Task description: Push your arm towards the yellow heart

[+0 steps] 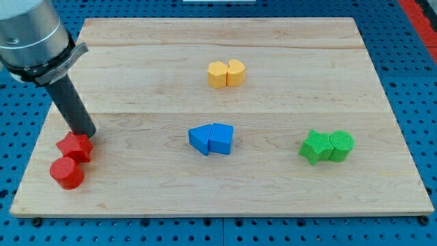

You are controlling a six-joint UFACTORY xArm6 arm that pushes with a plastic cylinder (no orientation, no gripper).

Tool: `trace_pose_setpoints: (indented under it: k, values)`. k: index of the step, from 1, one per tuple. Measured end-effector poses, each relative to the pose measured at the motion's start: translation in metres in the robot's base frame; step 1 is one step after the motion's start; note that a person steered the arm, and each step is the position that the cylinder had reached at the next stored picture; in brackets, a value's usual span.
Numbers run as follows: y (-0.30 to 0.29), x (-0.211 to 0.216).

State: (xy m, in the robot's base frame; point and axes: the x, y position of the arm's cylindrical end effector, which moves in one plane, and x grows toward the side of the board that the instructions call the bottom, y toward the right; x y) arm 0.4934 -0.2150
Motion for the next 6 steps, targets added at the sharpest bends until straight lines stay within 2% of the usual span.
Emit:
trace_pose_setpoints:
  k: [2,3,4,5,6]
  values:
    - [-0.001,0.007]
    - [0.029,-0.028]
    - [0.132,-0.048]
    - [0.249,-0.05]
    - [0.335,-0.09]
